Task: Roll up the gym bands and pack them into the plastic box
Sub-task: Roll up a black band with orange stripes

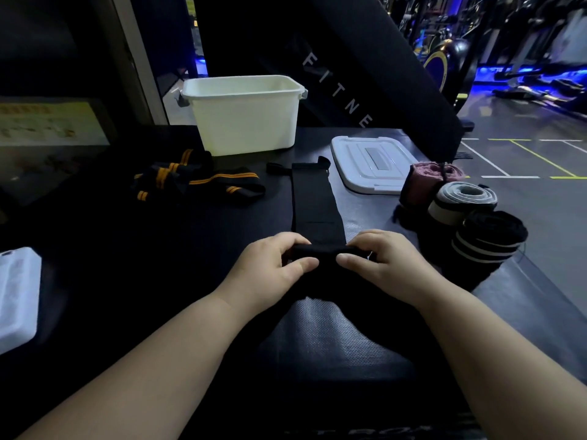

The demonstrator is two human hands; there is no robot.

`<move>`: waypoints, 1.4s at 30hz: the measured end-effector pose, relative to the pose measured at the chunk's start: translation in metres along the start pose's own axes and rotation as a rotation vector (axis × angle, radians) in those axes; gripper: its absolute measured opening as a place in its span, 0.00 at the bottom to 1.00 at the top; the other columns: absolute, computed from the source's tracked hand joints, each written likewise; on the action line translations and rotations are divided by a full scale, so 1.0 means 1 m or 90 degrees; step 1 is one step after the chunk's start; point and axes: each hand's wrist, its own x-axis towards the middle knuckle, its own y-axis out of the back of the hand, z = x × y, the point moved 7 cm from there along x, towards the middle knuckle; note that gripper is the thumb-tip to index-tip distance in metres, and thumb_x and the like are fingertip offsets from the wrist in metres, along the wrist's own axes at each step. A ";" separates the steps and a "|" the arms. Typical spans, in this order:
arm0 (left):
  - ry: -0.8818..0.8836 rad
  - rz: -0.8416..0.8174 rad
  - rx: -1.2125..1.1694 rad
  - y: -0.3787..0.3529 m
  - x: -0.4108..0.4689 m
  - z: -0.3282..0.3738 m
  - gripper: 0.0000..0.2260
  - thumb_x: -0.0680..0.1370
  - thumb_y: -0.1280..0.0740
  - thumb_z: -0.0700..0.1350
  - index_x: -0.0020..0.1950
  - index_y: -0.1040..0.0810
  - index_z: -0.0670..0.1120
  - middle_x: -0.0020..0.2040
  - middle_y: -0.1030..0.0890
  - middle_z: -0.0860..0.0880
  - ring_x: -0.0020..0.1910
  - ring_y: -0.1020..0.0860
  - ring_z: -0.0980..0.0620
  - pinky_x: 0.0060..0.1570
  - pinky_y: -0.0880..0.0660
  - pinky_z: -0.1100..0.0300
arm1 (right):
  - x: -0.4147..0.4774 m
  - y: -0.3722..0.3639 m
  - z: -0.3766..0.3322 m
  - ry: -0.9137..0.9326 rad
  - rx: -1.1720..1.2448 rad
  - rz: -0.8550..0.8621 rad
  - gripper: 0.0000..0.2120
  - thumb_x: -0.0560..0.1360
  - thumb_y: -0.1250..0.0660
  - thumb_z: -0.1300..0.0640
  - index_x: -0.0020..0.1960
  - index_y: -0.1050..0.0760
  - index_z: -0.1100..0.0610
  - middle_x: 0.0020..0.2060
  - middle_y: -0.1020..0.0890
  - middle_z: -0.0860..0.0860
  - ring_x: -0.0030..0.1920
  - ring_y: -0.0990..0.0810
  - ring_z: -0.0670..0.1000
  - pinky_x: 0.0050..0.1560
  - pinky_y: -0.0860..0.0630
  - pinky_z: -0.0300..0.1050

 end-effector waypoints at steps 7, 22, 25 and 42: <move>0.033 0.009 -0.017 -0.002 0.005 -0.005 0.11 0.76 0.30 0.52 0.55 0.26 0.52 0.36 0.25 0.55 0.36 0.26 0.58 0.37 0.30 0.66 | 0.002 -0.006 0.010 -0.107 0.021 -0.032 0.15 0.76 0.32 0.46 0.36 0.23 0.54 0.27 0.25 0.47 0.30 0.29 0.42 0.33 0.33 0.37; 0.004 0.029 0.062 -0.004 0.002 0.000 0.09 0.77 0.33 0.56 0.51 0.24 0.53 0.42 0.25 0.55 0.44 0.26 0.55 0.47 0.27 0.57 | -0.006 -0.003 0.006 -0.121 0.132 0.006 0.09 0.73 0.28 0.47 0.45 0.26 0.49 0.28 0.25 0.57 0.26 0.34 0.46 0.30 0.34 0.42; -0.132 0.138 0.079 0.007 -0.001 0.012 0.07 0.74 0.28 0.51 0.50 0.19 0.51 0.52 0.26 0.55 0.54 0.29 0.57 0.56 0.30 0.61 | -0.006 -0.004 0.007 -0.123 0.141 0.015 0.09 0.73 0.28 0.46 0.44 0.26 0.49 0.25 0.27 0.54 0.24 0.34 0.45 0.29 0.35 0.41; -0.074 -0.013 0.004 -0.002 0.000 0.004 0.21 0.67 0.21 0.45 0.58 0.20 0.59 0.56 0.22 0.59 0.54 0.26 0.66 0.54 0.35 0.78 | -0.007 0.008 -0.002 0.023 0.088 0.073 0.10 0.72 0.25 0.59 0.46 0.18 0.44 0.45 0.18 0.42 0.49 0.21 0.41 0.46 0.28 0.30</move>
